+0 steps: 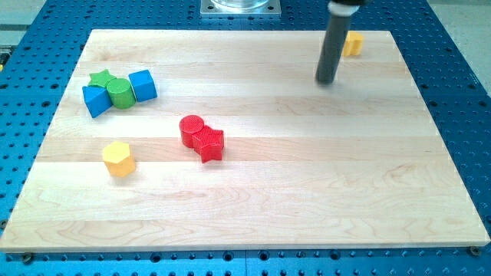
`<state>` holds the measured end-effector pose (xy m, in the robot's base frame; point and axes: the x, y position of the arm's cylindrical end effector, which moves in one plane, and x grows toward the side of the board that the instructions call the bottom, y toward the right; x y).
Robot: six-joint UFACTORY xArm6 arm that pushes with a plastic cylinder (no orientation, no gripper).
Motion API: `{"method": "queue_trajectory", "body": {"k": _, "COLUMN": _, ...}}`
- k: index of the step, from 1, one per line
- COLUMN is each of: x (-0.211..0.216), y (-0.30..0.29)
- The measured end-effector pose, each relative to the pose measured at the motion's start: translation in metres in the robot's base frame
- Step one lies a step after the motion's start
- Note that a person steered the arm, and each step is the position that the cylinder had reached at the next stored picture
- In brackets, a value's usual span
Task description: Slide the yellow hexagon to the bottom of the yellow heart
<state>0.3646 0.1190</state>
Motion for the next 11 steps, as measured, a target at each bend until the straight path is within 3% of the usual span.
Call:
{"method": "queue_trajectory", "body": {"k": 1, "x": 0.131, "y": -0.028}}
{"method": "queue_trajectory", "body": {"k": 2, "x": 0.223, "y": -0.134}}
{"method": "queue_trajectory", "body": {"k": 3, "x": 0.224, "y": -0.236}}
{"method": "queue_trajectory", "body": {"k": 4, "x": 0.185, "y": -0.246}}
{"method": "queue_trajectory", "body": {"k": 6, "x": 0.163, "y": -0.331}}
{"method": "queue_trajectory", "body": {"k": 7, "x": 0.127, "y": -0.268}}
{"method": "queue_trajectory", "body": {"k": 8, "x": 0.086, "y": -0.276}}
{"method": "queue_trajectory", "body": {"k": 10, "x": 0.049, "y": -0.213}}
{"method": "queue_trajectory", "body": {"k": 11, "x": 0.049, "y": -0.260}}
